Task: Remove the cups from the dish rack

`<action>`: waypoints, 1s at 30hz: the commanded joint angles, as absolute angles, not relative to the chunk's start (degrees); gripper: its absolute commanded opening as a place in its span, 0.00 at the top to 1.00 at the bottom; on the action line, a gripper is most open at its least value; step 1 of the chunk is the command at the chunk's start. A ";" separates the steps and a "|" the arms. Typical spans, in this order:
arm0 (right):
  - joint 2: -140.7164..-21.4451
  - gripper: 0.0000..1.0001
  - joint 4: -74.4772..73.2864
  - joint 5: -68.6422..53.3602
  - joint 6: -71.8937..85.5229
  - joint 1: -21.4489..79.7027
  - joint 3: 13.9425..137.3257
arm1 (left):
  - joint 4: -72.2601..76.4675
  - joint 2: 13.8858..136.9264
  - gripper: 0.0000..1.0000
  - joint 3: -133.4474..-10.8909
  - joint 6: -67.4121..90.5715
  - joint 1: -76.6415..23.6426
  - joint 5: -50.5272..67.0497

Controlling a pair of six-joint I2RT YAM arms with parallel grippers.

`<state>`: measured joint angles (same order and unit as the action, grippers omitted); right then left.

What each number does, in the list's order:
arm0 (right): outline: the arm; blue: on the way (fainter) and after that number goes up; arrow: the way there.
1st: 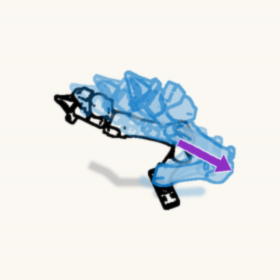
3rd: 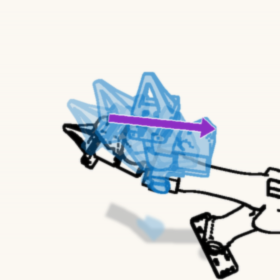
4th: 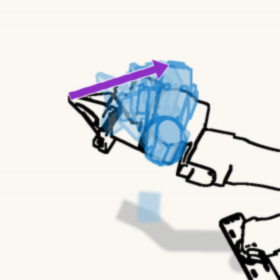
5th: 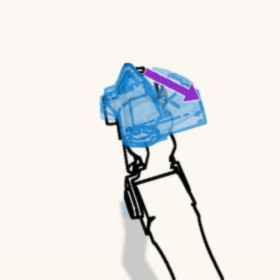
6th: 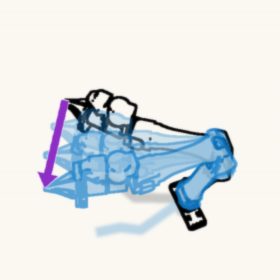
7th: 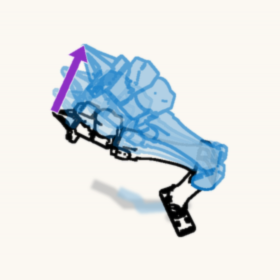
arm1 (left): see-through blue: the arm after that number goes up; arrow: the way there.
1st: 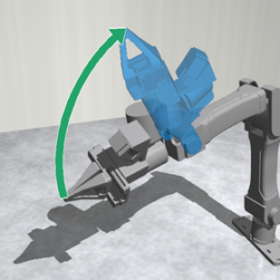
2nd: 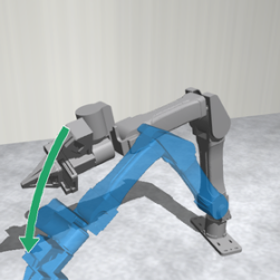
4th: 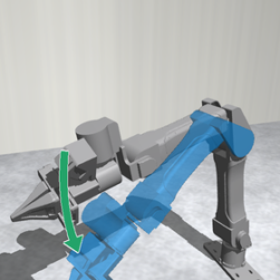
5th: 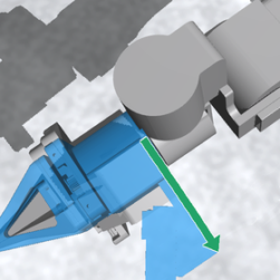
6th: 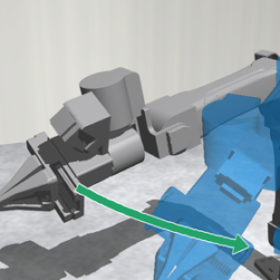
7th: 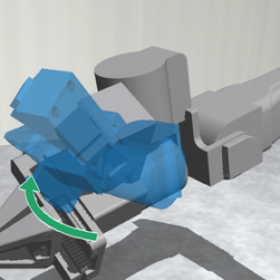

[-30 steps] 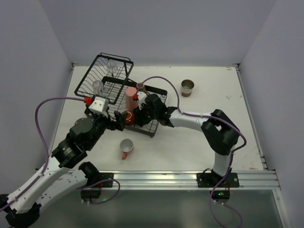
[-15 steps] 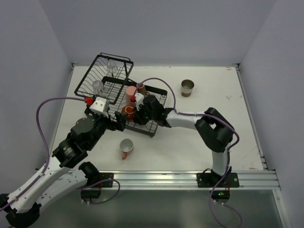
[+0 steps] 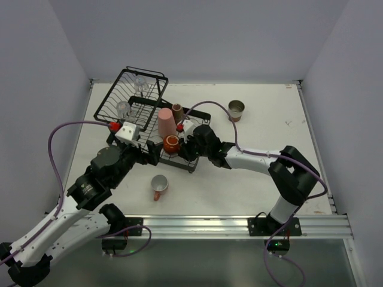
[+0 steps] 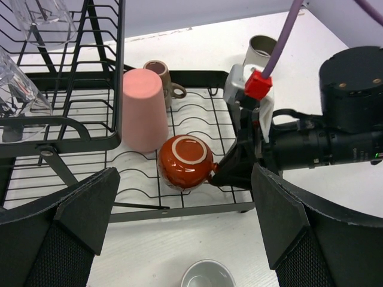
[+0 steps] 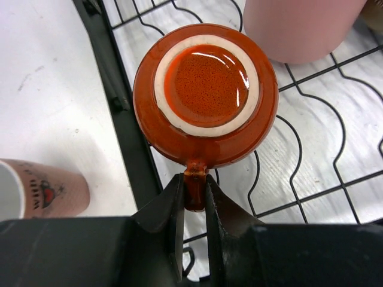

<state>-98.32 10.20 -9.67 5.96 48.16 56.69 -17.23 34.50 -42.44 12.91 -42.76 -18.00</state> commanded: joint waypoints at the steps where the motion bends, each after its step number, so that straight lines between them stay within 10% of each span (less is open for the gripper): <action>1: -91.33 1.00 14.33 -7.66 5.71 48.08 55.82 | -14.68 34.54 0.00 -45.52 13.97 -42.45 -15.57; 19: -44.33 1.00 22.14 -15.10 40.83 39.40 31.39 | 11.05 48.42 0.05 -43.42 41.39 -43.33 11.33; 30: -35.77 1.00 26.80 -21.79 48.95 35.42 26.54 | 28.91 60.98 0.15 -43.95 49.48 -49.12 12.92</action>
<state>-37.15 19.40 -18.68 45.50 35.79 26.06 18.59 58.39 -43.27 45.78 -47.07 10.35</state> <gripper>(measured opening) 0.179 0.853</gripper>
